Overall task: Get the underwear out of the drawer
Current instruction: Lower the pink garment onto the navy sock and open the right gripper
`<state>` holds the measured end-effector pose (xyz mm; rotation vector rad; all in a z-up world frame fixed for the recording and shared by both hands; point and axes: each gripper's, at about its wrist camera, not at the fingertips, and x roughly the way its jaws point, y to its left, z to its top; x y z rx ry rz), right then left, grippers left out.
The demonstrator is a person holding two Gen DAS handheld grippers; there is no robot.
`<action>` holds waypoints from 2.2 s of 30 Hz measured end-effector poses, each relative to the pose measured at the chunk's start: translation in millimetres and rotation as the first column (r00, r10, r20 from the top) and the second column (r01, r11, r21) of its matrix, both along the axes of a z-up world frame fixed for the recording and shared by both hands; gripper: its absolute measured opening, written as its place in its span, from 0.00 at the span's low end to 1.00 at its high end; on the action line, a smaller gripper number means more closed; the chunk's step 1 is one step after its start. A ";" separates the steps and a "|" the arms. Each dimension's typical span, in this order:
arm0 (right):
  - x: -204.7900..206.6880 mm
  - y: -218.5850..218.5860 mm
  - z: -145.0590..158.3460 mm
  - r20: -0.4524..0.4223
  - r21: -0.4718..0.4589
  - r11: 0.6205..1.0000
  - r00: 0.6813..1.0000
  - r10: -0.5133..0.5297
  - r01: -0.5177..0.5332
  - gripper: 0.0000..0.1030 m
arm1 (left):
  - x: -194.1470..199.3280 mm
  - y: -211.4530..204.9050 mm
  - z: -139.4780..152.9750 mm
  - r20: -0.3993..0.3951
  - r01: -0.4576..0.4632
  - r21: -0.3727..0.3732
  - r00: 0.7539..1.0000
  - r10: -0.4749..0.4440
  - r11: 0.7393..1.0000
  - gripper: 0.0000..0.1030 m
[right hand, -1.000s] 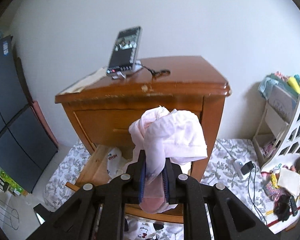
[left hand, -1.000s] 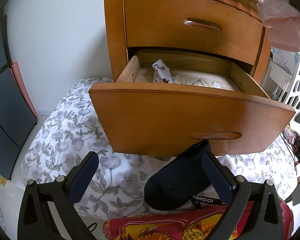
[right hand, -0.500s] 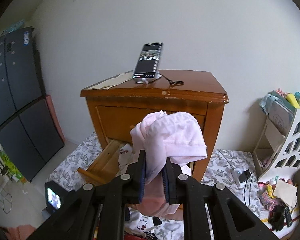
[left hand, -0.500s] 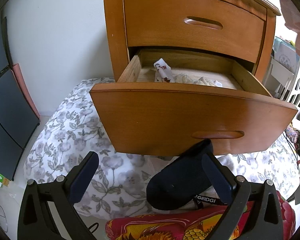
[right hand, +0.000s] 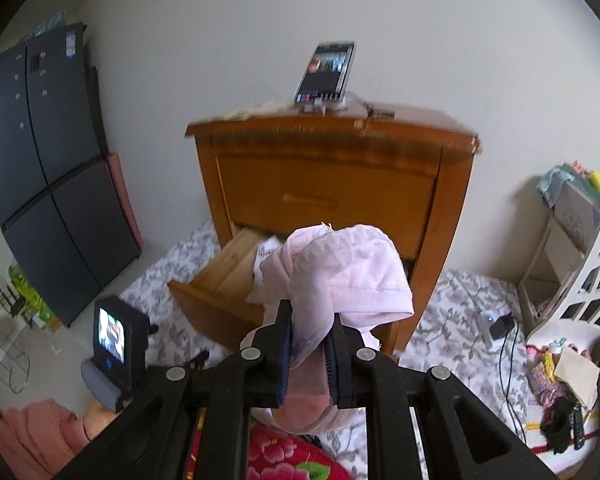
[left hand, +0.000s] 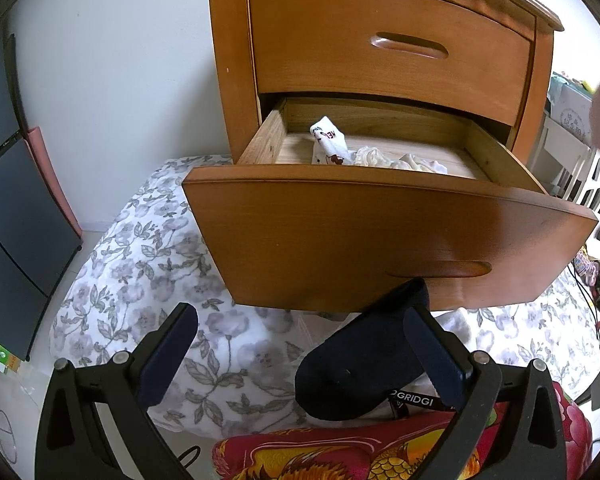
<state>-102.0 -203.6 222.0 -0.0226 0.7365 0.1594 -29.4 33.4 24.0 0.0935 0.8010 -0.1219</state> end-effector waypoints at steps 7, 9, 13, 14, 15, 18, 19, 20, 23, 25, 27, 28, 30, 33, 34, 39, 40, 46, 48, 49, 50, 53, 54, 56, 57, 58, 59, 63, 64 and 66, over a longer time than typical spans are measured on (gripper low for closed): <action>6.3 12.4 -40.9 -0.101 -0.004 0.999 0.994 0.037 -0.038 0.15 | 0.3 0.5 0.2 0.001 -0.001 -0.003 1.000 0.001 1.000 1.00; 7.8 17.3 -51.9 -0.124 -0.009 0.999 0.991 0.047 -0.048 0.15 | 0.5 0.8 0.1 0.000 -0.002 -0.007 1.000 0.002 1.000 0.99; 15.6 30.2 -80.5 -0.184 -0.017 0.997 0.980 0.071 -0.076 0.15 | 1.1 3.0 0.1 -0.002 -0.004 -0.014 1.000 0.004 1.000 1.00; 17.5 34.4 -89.3 -0.202 -0.014 0.996 0.976 0.081 -0.086 0.15 | 1.3 3.0 0.0 -0.003 -0.004 -0.015 1.000 0.004 1.000 1.00; 18.9 38.1 -97.2 -0.218 -0.010 0.995 0.972 0.090 -0.095 0.16 | 1.1 3.1 0.3 -0.003 -0.005 -0.016 1.000 0.005 1.000 1.00; 26.5 46.8 -119.4 -0.257 -0.004 0.994 0.961 0.104 -0.108 0.16 | 1.1 3.3 0.7 -0.002 -0.006 -0.017 1.000 0.006 1.000 1.00; 29.1 48.7 -125.0 -0.266 -0.005 0.994 0.959 0.103 -0.108 0.16 | 1.1 3.4 0.7 -0.002 -0.006 -0.017 1.000 0.006 1.000 1.00; 32.2 50.1 -130.8 -0.276 -0.007 0.994 0.956 0.101 -0.107 0.16 | 1.0 3.4 0.6 -0.002 -0.006 -0.017 1.000 0.006 1.000 1.00; 45.6 51.5 -149.3 -0.310 -0.006 0.996 0.947 0.081 -0.087 0.16 | 1.1 3.5 0.5 -0.002 -0.007 -0.019 1.000 0.007 1.000 1.00; 53.8 51.7 -159.2 -0.331 0.003 0.997 0.941 0.074 -0.077 0.16 | 0.9 3.5 0.7 -0.003 -0.007 -0.020 1.000 0.007 1.000 1.00; 58.9 52.1 -167.0 -0.350 0.005 0.997 0.934 0.069 -0.071 0.16 | 1.0 3.4 0.6 -0.003 -0.007 -0.021 1.000 0.007 1.000 1.00; 61.9 53.5 -170.6 -0.358 0.003 0.997 0.931 0.070 -0.074 0.16 | 1.0 3.5 0.6 -0.003 -0.007 -0.020 1.000 0.007 1.000 1.00; 70.0 56.0 -180.5 -0.377 -0.011 0.997 0.924 0.063 -0.073 0.16 | 1.0 3.6 0.6 -0.004 -0.007 -0.021 1.000 0.007 1.000 1.00; 78.7 56.7 -193.7 -0.406 -0.018 0.998 0.912 0.054 -0.067 0.16 | 0.9 3.8 0.5 -0.005 -0.007 -0.024 1.000 0.007 1.000 1.00; 82.8 56.2 -201.0 -0.423 -0.020 0.998 0.905 0.048 -0.062 0.16 | 0.9 3.7 0.5 -0.006 -0.007 -0.025 1.000 0.006 1.000 1.00; 91.4 57.3 -226.3 -0.473 -0.030 0.998 0.881 0.029 -0.049 0.17 | 1.6 3.4 -0.7 -0.011 -0.005 -0.030 1.000 0.005 1.000 1.00; 92.0 57.8 -229.6 -0.478 -0.033 0.998 0.878 0.027 -0.049 0.17 | 1.8 4.1 -0.9 -0.012 -0.005 -0.031 1.000 0.005 1.000 1.00; 95.2 57.8 -235.4 -0.490 -0.035 0.999 0.872 0.015 -0.037 0.18 | 1.8 3.4 -1.3 -0.013 -0.006 -0.029 1.000 0.005 1.000 1.00; 94.4 57.4 -232.1 -0.485 -0.035 0.999 0.874 0.015 -0.037 0.18 | 1.9 3.7 -1.3 -0.013 -0.006 -0.031 1.000 0.006 1.000 1.00; 94.0 56.6 -230.3 -0.484 -0.033 0.999 0.875 0.016 -0.036 0.18 | 2.0 3.5 -1.3 -0.014 -0.006 -0.031 1.000 0.006 0.999 1.00; 93.1 55.6 -228.0 -0.483 -0.029 0.999 0.875 0.015 -0.033 0.19 | 1.8 3.8 -1.2 -0.014 -0.006 -0.031 1.000 0.005 0.999 1.00; 88.9 54.5 -223.6 -0.473 -0.026 0.999 0.881 0.009 -0.025 0.31 | 1.8 3.8 -1.4 -0.013 -0.006 -0.029 1.000 0.005 1.000 1.00; 86.8 53.1 -220.7 -0.467 -0.024 1.000 0.884 -0.001 -0.012 0.41 | 1.8 3.8 -1.4 -0.013 -0.006 -0.028 1.000 0.005 1.000 1.00; 82.7 50.0 -216.3 -0.455 -0.022 1.000 0.890 -0.021 0.013 0.56 | 1.8 4.2 -1.4 -0.013 -0.006 -0.029 1.000 0.006 1.000 1.00; 79.9 49.0 -213.7 -0.448 -0.017 0.999 0.894 -0.034 0.030 0.59 | 1.8 4.2 -1.5 -0.013 -0.006 -0.029 1.000 0.006 1.000 1.00; 77.4 47.8 -211.4 -0.440 -0.007 0.999 0.897 -0.041 0.042 0.60 | 1.7 4.1 -1.3 -0.013 -0.006 -0.028 1.000 0.005 1.000 1.00; 75.9 46.4 -209.7 -0.433 -0.002 0.999 0.900 -0.048 0.052 0.62 | 1.7 4.1 -1.3 -0.013 -0.006 -0.028 1.000 0.005 1.000 1.00; 64.2 37.2 -201.7 -0.388 0.011 0.992 0.914 -0.114 0.129 0.75 | 1.6 4.1 -1.2 -0.011 -0.007 -0.030 1.000 0.006 1.000 1.00; 61.3 33.8 -200.1 -0.383 0.014 0.988 0.914 -0.137 0.154 0.79 | 1.4 4.3 -1.2 -0.011 -0.007 -0.030 1.000 0.007 1.000 1.00; 57.3 28.4 -196.1 -0.365 0.006 0.981 0.913 -0.180 0.196 0.89 | 1.4 4.2 -1.1 -0.010 -0.007 -0.029 1.000 0.007 1.000 1.00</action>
